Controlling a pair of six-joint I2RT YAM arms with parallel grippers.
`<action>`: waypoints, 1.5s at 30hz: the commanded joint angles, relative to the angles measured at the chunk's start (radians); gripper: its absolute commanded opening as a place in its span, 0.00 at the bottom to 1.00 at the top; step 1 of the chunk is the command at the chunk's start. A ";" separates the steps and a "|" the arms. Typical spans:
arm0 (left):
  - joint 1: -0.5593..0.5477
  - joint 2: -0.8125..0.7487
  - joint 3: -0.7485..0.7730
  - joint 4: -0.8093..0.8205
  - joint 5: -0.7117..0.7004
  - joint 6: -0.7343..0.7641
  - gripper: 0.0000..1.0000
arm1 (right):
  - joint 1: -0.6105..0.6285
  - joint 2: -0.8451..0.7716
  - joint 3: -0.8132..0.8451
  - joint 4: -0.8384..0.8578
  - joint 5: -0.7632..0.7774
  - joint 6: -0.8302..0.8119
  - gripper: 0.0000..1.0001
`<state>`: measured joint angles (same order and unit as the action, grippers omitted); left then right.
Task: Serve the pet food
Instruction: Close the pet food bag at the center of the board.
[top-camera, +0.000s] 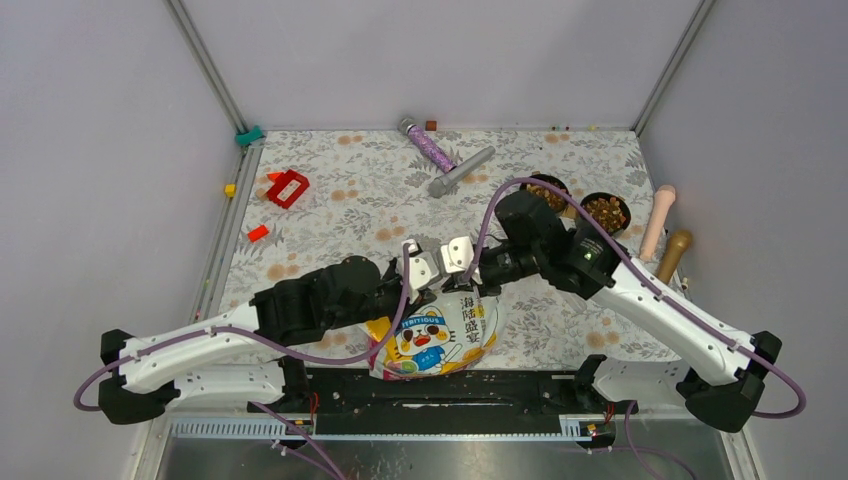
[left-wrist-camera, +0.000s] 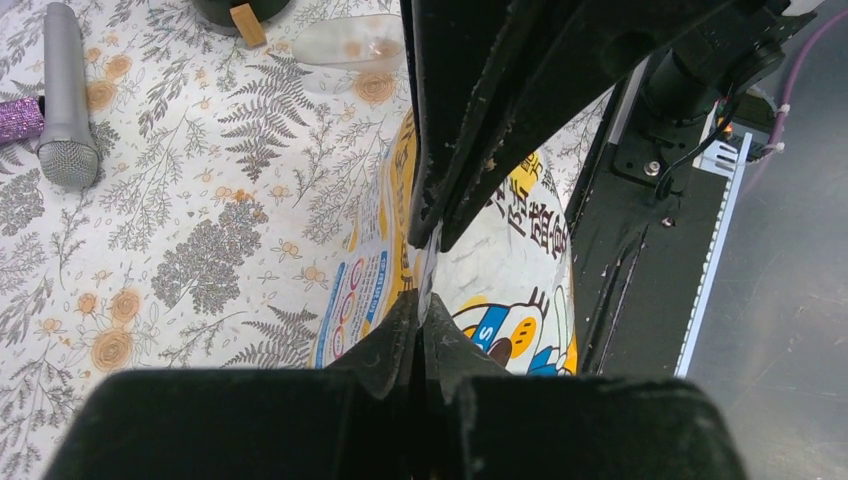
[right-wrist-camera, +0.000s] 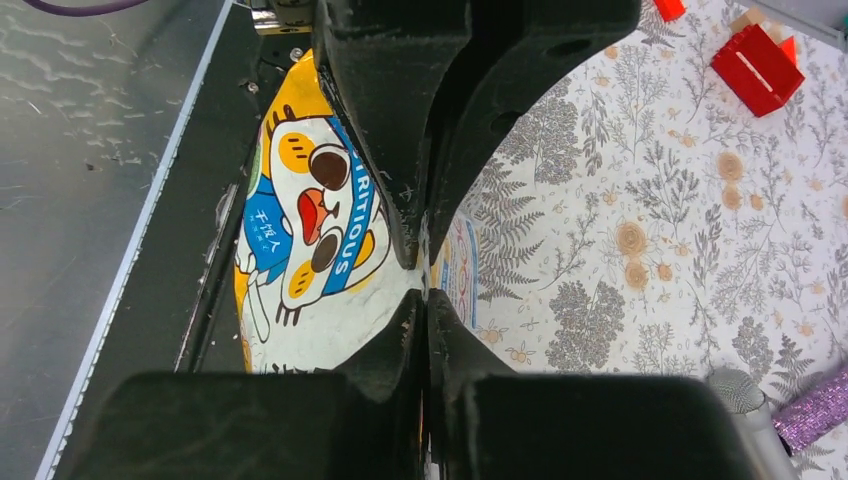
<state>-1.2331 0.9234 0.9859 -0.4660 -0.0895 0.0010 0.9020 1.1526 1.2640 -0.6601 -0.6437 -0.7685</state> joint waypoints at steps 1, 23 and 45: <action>0.000 -0.046 0.071 0.176 0.003 0.002 0.00 | 0.009 0.065 0.095 -0.097 -0.040 -0.044 0.00; 0.000 -0.073 0.057 0.174 0.009 0.004 0.00 | 0.010 0.066 0.137 -0.215 0.187 -0.078 0.07; -0.019 -0.104 0.017 0.153 -0.113 0.094 0.00 | -0.078 0.022 0.082 -0.439 0.566 -0.248 0.00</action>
<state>-1.2388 0.8982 0.9665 -0.4488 -0.1204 0.0467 0.9096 1.1843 1.3693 -0.8570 -0.4728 -0.8974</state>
